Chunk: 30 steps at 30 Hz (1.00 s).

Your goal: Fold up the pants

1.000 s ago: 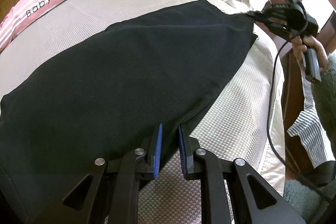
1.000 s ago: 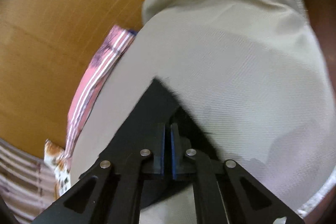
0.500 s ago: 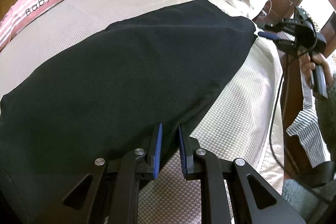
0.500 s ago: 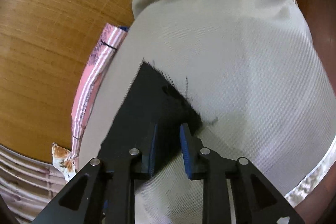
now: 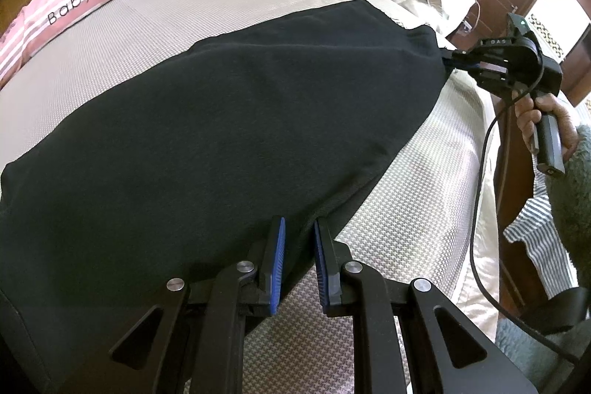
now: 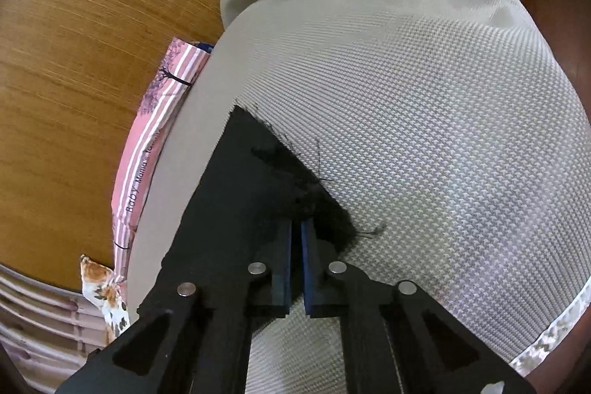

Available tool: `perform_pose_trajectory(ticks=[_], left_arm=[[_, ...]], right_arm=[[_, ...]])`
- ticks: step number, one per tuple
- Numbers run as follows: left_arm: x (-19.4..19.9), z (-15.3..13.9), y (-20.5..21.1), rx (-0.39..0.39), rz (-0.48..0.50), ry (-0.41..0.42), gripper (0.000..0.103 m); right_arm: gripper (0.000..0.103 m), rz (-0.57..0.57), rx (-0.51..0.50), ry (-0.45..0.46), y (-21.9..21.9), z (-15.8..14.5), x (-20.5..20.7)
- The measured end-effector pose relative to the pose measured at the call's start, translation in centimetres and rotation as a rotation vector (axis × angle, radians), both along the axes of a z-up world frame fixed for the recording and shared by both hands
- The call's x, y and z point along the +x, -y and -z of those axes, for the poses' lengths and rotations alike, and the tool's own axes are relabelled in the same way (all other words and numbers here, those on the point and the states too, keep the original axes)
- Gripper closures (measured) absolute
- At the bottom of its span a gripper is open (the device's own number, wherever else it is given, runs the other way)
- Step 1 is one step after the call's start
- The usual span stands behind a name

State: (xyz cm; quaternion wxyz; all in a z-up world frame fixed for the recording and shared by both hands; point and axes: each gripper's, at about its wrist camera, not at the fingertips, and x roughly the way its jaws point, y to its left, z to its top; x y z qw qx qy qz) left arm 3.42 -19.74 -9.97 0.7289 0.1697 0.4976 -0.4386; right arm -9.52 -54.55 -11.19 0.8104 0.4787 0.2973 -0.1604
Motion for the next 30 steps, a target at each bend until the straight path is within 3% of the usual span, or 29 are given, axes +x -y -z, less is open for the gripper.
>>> perform_pose_trajectory(ticks=[4, 11, 16, 18, 20, 22, 25, 30], left_arm=[[-0.1, -0.1, 0.0, 0.005, -0.002, 0.004, 0.086], [-0.2, -0.2, 0.1, 0.012, 0.019, 0.004, 0.086], [0.0, 0.0, 0.0, 0.016, 0.035, 0.0, 0.086], [0.3, 0.0, -0.1, 0.007, 0.026, -0.014, 0.086], [0.5, -0.1, -0.1, 0.004, 0.031, -0.022, 0.086], [0.8, -0.4, -0.4, 0.004, 0.023, -0.043, 0.081], [1.3, -1.6, -1.3, -0.029, 0.018, -0.058, 0.077], [3.1, -3.4, -3.5, -0.086, -0.044, -0.017, 0.065]], right_arm=[[0.099, 0.025, -0.022, 0.012, -0.2, -1.1, -1.2], [0.101, 0.052, -0.117, -0.11, -1.1, 0.1, -1.8], [0.101, 0.05, -0.113, -0.126, -0.9, 0.2, -1.4], [0.093, 0.036, -0.095, -0.131, -0.7, 0.0, -1.5], [0.078, 0.04, -0.094, -0.141, -0.6, -0.5, -1.6], [0.071, 0.056, -0.123, -0.134, -0.6, -1.8, -1.8], [0.071, 0.023, -0.158, -0.095, -0.6, -3.6, -0.8], [0.071, -0.104, -0.165, -0.074, -0.9, -5.1, 4.8]])
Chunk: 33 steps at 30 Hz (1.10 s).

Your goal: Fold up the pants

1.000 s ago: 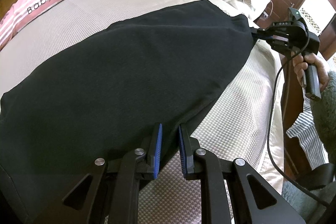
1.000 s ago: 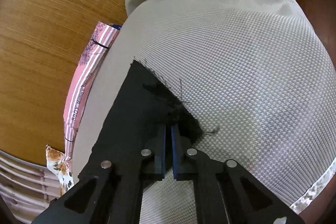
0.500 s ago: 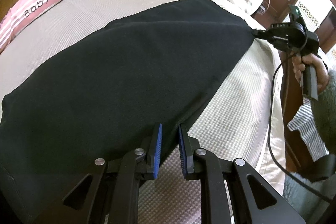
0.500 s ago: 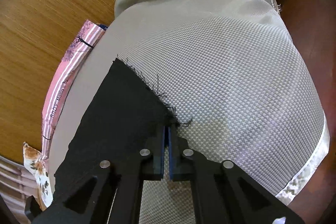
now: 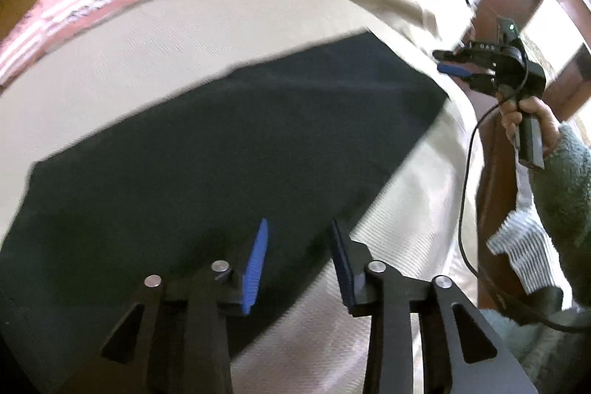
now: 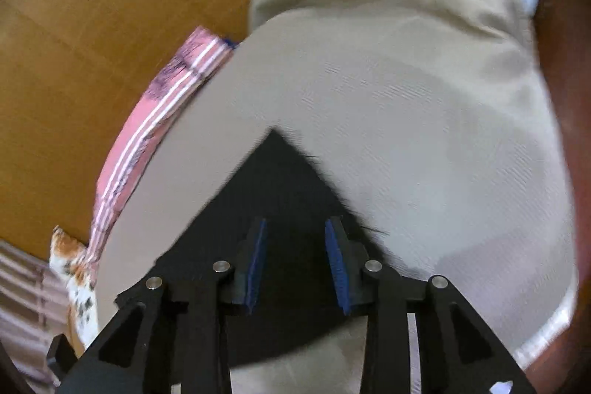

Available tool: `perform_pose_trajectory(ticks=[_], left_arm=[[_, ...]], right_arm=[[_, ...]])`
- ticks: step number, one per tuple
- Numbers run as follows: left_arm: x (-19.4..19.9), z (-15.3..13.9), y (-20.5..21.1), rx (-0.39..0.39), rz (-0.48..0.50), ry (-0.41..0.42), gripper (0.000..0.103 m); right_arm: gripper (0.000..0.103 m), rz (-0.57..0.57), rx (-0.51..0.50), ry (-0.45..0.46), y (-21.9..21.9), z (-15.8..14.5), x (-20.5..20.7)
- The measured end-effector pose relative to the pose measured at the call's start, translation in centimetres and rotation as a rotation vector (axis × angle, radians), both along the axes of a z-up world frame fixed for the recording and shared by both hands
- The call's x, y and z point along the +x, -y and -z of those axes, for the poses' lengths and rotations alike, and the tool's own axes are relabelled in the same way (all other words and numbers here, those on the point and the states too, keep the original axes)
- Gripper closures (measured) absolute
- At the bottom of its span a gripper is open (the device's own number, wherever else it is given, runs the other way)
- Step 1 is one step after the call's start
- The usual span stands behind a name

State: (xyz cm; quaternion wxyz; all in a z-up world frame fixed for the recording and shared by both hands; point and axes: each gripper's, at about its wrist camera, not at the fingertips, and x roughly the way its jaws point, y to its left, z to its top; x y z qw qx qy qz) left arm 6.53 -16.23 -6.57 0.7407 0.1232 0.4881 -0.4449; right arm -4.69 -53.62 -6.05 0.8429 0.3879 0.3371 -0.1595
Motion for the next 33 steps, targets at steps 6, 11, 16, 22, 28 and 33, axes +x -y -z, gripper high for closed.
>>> perform_pose_trajectory(ticks=[6, 11, 16, 22, 28, 33], left_arm=[[4.8, 0.4, -3.7, 0.002, -0.239, 0.03, 0.064], [7.6, 2.1, -7.0, 0.036, -0.386, 0.041, 0.065], [8.8, 3.6, -10.0, 0.082, -0.469, 0.04, 0.065], [9.5, 4.8, -14.2, 0.046, -0.542, 0.005, 0.065], [9.5, 4.0, -15.7, 0.021, -0.545, -0.003, 0.066], [9.2, 1.2, -15.4, 0.005, -0.529, 0.047, 0.066]], right_arm=[[0.071, -0.081, -0.008, -0.063, -0.4, 1.1, 6.8], [0.069, -0.109, -0.053, -0.176, -1.1, 2.4, 10.9], [0.077, -0.119, -0.189, -0.262, -2.2, 2.0, 12.8], [0.097, -0.078, -0.279, -0.294, -1.6, 1.9, 12.9], [0.089, -0.06, -0.275, -0.277, -2.2, 1.1, 13.5], [0.086, -0.23, -0.272, -0.18, -9.2, -1.0, 14.0]])
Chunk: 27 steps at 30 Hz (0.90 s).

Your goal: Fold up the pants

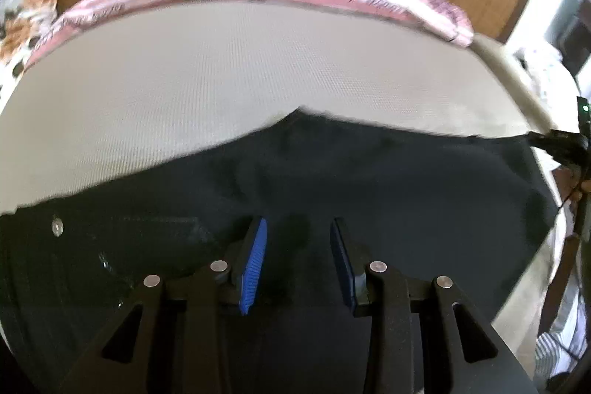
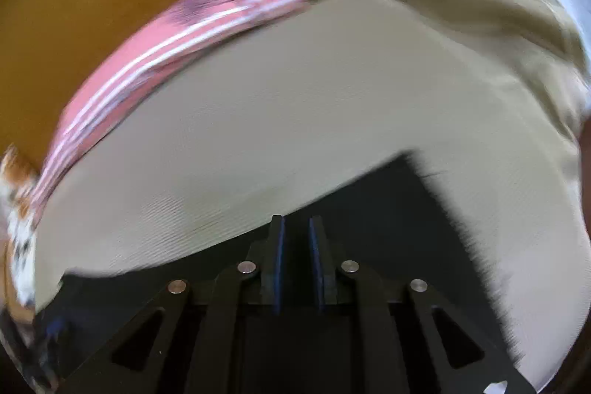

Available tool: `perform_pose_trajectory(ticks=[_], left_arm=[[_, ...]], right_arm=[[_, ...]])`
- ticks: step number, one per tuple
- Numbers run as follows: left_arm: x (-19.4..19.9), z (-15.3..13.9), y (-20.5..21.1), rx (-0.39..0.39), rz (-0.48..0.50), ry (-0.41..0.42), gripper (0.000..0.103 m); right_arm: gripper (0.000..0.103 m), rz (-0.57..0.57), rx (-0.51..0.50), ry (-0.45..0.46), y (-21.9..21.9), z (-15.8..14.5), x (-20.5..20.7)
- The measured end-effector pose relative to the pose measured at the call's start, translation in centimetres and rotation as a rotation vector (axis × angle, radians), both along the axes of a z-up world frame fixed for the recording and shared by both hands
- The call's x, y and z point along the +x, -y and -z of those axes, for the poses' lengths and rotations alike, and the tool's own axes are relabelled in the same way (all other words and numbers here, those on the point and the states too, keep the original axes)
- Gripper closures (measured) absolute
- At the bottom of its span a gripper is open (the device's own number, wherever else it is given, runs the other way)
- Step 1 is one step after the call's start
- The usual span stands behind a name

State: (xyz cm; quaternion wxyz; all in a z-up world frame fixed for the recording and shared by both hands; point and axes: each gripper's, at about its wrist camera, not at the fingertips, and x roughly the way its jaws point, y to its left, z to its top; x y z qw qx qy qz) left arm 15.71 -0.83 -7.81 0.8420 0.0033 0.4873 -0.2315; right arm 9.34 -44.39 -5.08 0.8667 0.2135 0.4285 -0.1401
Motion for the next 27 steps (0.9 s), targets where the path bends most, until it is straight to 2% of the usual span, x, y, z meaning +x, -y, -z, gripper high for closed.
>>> perform_pose_trajectory(ticks=[2, 6, 10, 14, 16, 18, 19, 20, 23, 27], left_arm=[[-0.5, -1.3, 0.7, -0.041, 0.051, 0.034, 0.065], [-0.4, -1.8, 3.2, -0.042, 0.123, 0.056, 0.062], [0.5, -0.4, 3.5, -0.024, 0.121, 0.028, 0.062], [1.6, 1.9, 1.2, 0.018, 0.031, -0.025, 0.063], [1.6, 2.0, -0.7, -0.05, 0.017, -0.031, 0.063], [1.7, 1.9, -1.8, -0.078, 0.001, -0.05, 0.063], [1.6, 1.9, -2.1, -0.079, -0.002, -0.05, 0.063], [1.5, 1.9, -2.2, -0.071, -0.006, -0.049, 0.063], [0.7, 1.6, -2.2, -0.055, -0.013, -0.045, 0.063], [-0.2, 1.3, -2.8, -0.051, -0.016, -0.037, 0.062]], right_arm=[[0.076, -0.097, 0.0, 0.004, -3.4, -0.3, 0.5], [0.075, -0.347, 0.044, -0.021, -12.1, 0.6, 2.5], [0.075, -0.484, 0.072, -0.073, -17.3, 2.3, 4.6], [0.075, -0.512, 0.046, -0.105, -18.7, 3.7, 6.4], [0.079, -0.485, 0.052, -0.122, -17.8, 4.4, 7.3], [0.077, -0.465, 0.049, -0.119, -17.6, 4.0, 7.3], [0.073, -0.449, 0.02, -0.124, -17.5, 3.5, 7.8], [0.073, -0.457, 0.027, -0.109, -17.6, 3.1, 8.1], [0.072, -0.549, 0.093, -0.079, -19.1, 2.0, 9.7], [0.07, -0.775, 0.225, -0.129, -24.2, 2.7, 13.0]])
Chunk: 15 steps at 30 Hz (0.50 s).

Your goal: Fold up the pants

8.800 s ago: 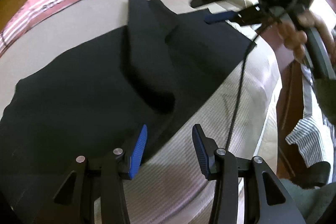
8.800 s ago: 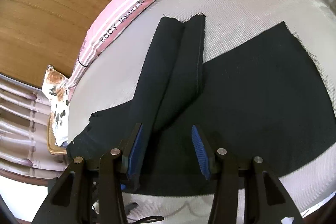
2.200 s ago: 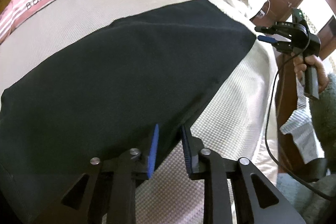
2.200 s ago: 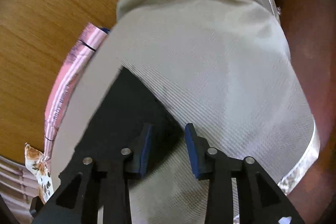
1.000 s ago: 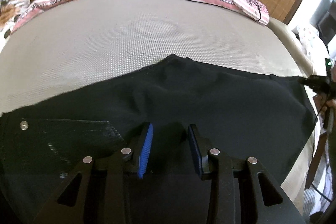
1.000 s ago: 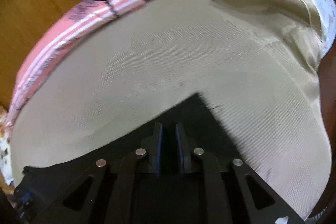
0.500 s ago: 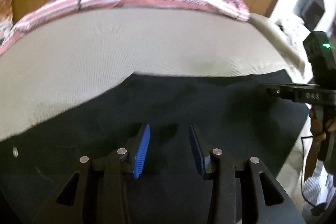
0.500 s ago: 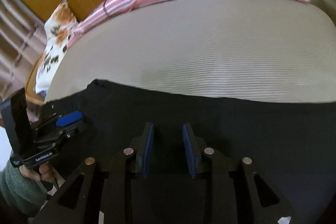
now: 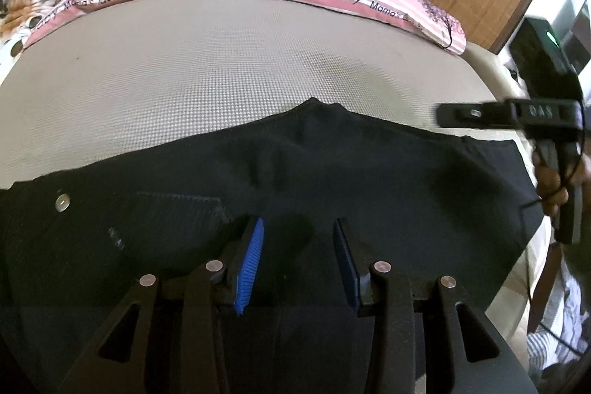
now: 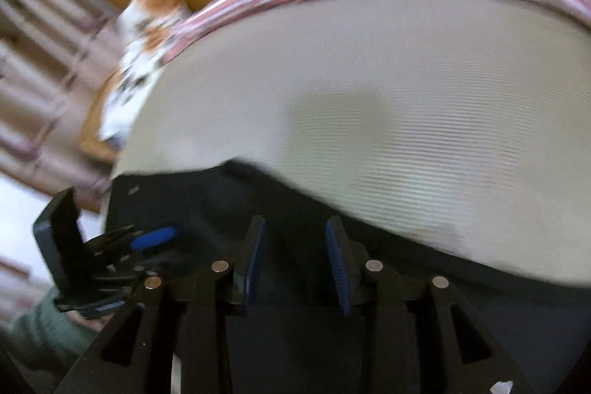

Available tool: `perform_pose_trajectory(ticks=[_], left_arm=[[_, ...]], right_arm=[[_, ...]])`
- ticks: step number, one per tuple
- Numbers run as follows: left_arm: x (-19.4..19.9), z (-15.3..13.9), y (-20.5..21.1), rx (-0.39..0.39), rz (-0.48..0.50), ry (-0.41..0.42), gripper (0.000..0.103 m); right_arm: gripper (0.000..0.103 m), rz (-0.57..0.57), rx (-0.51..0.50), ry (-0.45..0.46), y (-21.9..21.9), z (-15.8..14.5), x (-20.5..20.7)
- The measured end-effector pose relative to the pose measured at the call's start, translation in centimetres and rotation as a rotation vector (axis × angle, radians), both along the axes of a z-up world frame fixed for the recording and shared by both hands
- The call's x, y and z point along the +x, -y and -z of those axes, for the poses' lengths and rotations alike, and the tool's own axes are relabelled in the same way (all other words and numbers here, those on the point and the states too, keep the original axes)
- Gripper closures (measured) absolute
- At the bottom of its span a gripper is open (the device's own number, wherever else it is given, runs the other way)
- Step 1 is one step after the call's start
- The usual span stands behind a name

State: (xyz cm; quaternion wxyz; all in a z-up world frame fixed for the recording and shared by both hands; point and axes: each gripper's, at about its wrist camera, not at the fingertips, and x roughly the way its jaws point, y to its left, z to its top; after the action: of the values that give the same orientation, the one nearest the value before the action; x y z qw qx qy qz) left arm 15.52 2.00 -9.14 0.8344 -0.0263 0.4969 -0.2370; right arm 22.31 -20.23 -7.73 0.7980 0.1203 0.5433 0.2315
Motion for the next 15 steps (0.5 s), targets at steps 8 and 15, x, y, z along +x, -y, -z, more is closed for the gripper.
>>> perform_pose_trajectory(ticks=[8, 15], left_arm=[[-2.1, -0.1, -1.6, 0.022, -0.013, 0.0, 0.059], [-3.4, 0.9, -3.7, -0.013, -0.043, -0.012, 0.059]], right_arm=[[0.063, -0.228, -0.008, -0.063, -7.2, 2.5, 3.9], [0.091, -0.187, 0.062, -0.032, -7.4, 2.0, 6.5]])
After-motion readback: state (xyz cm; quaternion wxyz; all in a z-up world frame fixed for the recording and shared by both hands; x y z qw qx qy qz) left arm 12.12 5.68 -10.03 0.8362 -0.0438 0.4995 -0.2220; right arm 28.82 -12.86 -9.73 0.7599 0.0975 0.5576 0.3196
